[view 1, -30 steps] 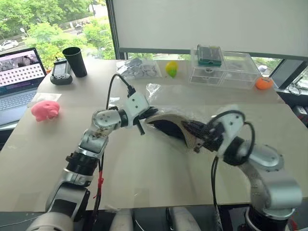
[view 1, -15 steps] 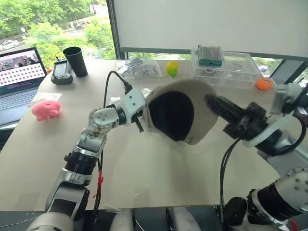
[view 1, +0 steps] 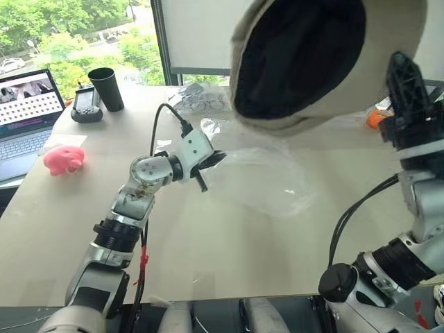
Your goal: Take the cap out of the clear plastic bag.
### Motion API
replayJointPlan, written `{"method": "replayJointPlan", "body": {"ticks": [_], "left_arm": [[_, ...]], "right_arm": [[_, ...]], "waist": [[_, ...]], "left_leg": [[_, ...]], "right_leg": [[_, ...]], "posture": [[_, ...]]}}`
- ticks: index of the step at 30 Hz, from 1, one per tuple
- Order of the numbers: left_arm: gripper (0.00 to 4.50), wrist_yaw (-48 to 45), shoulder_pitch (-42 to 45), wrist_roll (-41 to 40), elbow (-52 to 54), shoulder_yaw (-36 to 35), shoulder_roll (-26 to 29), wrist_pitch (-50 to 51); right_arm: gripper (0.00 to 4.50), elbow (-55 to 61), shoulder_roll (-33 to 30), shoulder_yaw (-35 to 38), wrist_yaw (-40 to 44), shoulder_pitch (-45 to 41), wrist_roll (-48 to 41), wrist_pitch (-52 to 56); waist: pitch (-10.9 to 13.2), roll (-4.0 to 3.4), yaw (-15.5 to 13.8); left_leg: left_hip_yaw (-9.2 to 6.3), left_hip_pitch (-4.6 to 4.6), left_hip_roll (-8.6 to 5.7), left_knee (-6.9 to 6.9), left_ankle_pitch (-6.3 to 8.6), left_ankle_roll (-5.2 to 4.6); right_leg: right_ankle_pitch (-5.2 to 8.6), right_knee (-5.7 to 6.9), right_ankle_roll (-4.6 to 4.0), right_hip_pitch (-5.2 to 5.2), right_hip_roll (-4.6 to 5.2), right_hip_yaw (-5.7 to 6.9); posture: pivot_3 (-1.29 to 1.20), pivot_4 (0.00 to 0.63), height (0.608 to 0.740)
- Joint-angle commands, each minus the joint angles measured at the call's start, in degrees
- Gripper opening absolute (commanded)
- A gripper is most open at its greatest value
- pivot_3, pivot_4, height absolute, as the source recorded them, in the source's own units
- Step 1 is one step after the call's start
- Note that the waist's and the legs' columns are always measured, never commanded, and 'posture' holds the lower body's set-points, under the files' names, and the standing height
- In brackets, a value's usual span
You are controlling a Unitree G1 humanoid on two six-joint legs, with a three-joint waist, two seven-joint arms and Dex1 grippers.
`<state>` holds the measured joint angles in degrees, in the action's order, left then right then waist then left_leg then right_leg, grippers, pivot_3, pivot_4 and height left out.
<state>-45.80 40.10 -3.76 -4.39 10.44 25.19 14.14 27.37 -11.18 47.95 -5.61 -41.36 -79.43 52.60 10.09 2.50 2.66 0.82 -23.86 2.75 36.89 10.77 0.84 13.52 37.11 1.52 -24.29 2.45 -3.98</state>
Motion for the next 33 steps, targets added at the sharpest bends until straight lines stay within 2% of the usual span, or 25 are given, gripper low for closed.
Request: {"method": "replayJointPlan", "body": {"ticks": [1, 3, 4, 5, 6, 7, 9, 13, 16, 21, 26, 33], "left_arm": [[0.00, -0.07, 0.09, 0.26, 1.84, -0.19, 0.50, -0.27], [0.00, -0.20, -0.04, 0.33, 2.03, -0.22, 0.61, -0.46], [0.00, -0.25, -0.19, 0.21, 2.19, -0.33, 0.63, -0.58], [0.00, -0.27, -0.26, 0.14, 2.28, -0.40, 0.61, -0.64], [0.00, -0.50, -0.60, 0.00, 2.61, -0.47, 0.71, -1.06], [0.00, -0.84, -1.18, 0.15, 2.93, -0.37, 1.08, -1.95], [0.00, -1.16, -2.21, -0.20, 3.64, -0.59, 1.36, -1.93], [0.00, -1.36, -3.92, -0.21, 5.28, -0.60, 1.74, -1.57], [0.00, -1.25, -5.32, -0.41, 6.52, -0.75, 2.16, -1.14], [0.00, -0.80, -6.67, -0.42, 7.62, -1.11, 2.33, -0.31], [0.00, -0.27, -7.27, -0.35, 8.25, -1.26, 2.18, 0.28], [0.00, -0.06, -7.64, -0.28, 8.66, -1.10, 2.05, 0.53]], "right_arm": [[0.01, 2.93, -5.01, -11.47, 2.78, 0.84, 12.00, -6.00], [0.01, 4.66, -9.36, -20.22, 6.35, 2.83, 22.02, -8.62], [0.01, 5.72, -15.47, -31.05, 9.84, 4.19, 33.20, -12.03], [0.01, 6.14, -19.49, -38.37, 12.27, 5.07, 40.90, -14.80], [0.01, 5.34, -25.39, -49.88, 15.79, 5.32, 53.25, -19.77], [0.01, 2.96, -29.06, -57.32, 18.38, 5.80, 62.82, -25.92], [0.01, -4.56, -33.29, -65.58, 18.96, 5.94, 77.15, -36.03], [0.01, -15.89, -36.87, -72.00, 18.98, 5.71, 92.97, -50.86], [0.01, -20.12, -36.56, -73.34, 21.14, 6.65, 96.32, -58.48], [0.01, -20.75, -34.42, -71.58, 26.77, 10.41, 94.32, -61.92], [0.01, -17.55, -30.05, -69.06, 34.77, 14.74, 87.50, -51.77], [2.19, -16.22, -27.57, -65.96, 38.51, 16.82, 87.70, -41.72]], "waist": [[0.00, -0.03, 0.01], [0.00, -0.07, 0.07], [0.00, -0.08, 0.07], [0.03, -0.16, 0.03], [0.05, -0.24, 0.05], [0.05, -0.25, 0.11], [0.02, -0.18, 0.10], [0.05, -0.19, -0.64], [0.05, -0.18, -0.81], [0.05, -0.18, -0.54], [0.05, -0.18, -0.44], [0.05, -0.18, -0.48]], "left_leg": [[0.00, 0.00, 0.00, 0.00, 0.00, 0.00], [0.02, 0.00, 0.00, -0.02, 0.00, 0.00], [0.02, 0.00, 0.00, -0.02, 0.00, 0.00], [0.03, 0.00, 0.00, -0.02, 0.00, 0.00], [0.04, -0.03, -0.01, -0.02, 0.00, 0.00], [0.09, -0.03, -0.02, -0.02, 0.00, 0.00], [0.12, 0.01, -0.01, -0.06, 0.00, 0.00], [0.12, -0.09, -0.02, -0.03, 0.00, 0.01], [0.13, -0.23, -0.03, -0.01, 0.00, 0.00], [0.10, -0.27, -0.01, -0.03, 0.02, -0.03], [0.06, -0.17, -0.01, 0.04, 0.02, -0.03], [0.08, 0.02, -0.01, 0.06, 0.02, -0.03]], "right_leg": [[0.01, 0.00, 0.01, -0.01, 0.00, 0.00], [0.03, -0.02, 0.04, -0.02, 0.00, -0.01], [0.04, -0.02, 0.06, -0.02, 0.00, -0.01], [0.07, -0.02, 0.10, -0.04, -0.01, -0.01], [0.11, -0.02, 0.17, -0.08, 0.00, -0.03], [0.17, -0.04, 0.28, -0.10, 0.01, -0.07], [0.23, -0.08, 0.36, -0.10, 0.00, -0.06], [0.22, -0.10, 0.35, -0.13, 0.01, -0.05], [0.05, -0.21, 0.13, -0.19, 0.05, -0.04], [-0.01, -0.28, 0.04, -0.20, 0.03, -0.02], [-0.02, -0.19, 0.05, -0.06, 0.03, -0.01], [-0.01, -0.09, 0.07, 0.03, 0.01, -0.02]], "posture": [[0.00, 0.150, 0.740], [0.00, 0.150, 0.740], [0.00, 0.150, 0.740], [0.00, 0.150, 0.740], [0.00, 0.150, 0.740], [0.00, 0.150, 0.740], [0.00, 0.150, 0.740], [0.00, 0.150, 0.740], [0.00, 0.150, 0.740], [0.00, 0.150, 0.740], [0.00, 0.150, 0.740], [0.00, 0.150, 0.740]]}}
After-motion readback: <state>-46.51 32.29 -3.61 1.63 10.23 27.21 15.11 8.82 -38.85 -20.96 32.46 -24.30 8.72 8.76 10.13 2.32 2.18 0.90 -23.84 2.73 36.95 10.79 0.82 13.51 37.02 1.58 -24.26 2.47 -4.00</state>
